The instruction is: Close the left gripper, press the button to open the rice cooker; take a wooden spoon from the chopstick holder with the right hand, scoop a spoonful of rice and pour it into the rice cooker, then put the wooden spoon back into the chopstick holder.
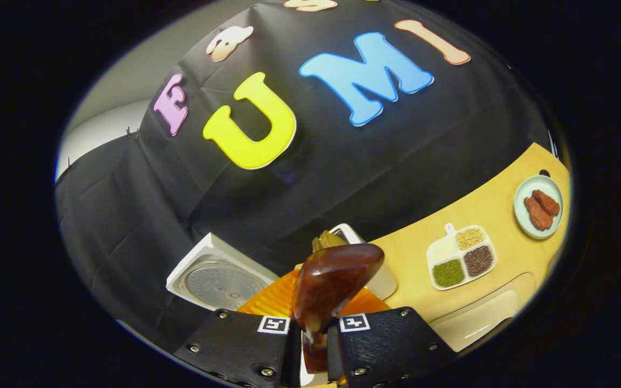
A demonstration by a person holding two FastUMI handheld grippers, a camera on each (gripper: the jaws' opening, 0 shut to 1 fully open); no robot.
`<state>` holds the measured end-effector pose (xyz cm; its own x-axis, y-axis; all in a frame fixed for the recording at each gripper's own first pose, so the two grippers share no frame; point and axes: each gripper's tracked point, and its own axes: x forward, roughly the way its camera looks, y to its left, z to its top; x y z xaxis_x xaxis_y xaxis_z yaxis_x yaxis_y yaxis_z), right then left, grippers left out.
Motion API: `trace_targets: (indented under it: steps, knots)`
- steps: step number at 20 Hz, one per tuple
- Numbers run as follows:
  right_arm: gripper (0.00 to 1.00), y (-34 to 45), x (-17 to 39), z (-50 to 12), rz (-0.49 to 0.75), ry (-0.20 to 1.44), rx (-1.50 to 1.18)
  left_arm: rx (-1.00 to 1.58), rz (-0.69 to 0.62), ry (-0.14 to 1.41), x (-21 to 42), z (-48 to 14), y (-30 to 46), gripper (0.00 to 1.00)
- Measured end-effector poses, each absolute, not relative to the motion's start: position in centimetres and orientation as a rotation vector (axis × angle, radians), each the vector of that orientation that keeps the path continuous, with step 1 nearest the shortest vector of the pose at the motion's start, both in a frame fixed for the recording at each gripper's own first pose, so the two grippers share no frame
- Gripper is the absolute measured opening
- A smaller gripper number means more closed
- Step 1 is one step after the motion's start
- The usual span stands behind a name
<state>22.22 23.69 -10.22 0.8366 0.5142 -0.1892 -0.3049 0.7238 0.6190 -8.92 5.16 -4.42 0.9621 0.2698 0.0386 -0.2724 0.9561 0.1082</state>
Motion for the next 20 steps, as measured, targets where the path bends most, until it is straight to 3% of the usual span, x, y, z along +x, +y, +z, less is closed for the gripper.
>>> trace_targets:
  steps: [10, 16, 20]
  knots:
    - [0.19, 0.7, 23.5, -11.9, 0.196, 0.274, 0.602, 0.119, 0.108, -0.031, -6.0, -4.1, -7.0, 0.95]
    - [0.19, -11.6, 23.0, -16.3, 0.031, 0.286, 0.598, 0.133, 0.08, -0.022, -5.6, -3.7, -11.1, 0.95]
    - [0.19, -15.7, 23.1, -19.8, -0.032, 0.31, 0.617, 0.166, 0.081, -0.001, -5.0, -3.9, -12.8, 0.95]
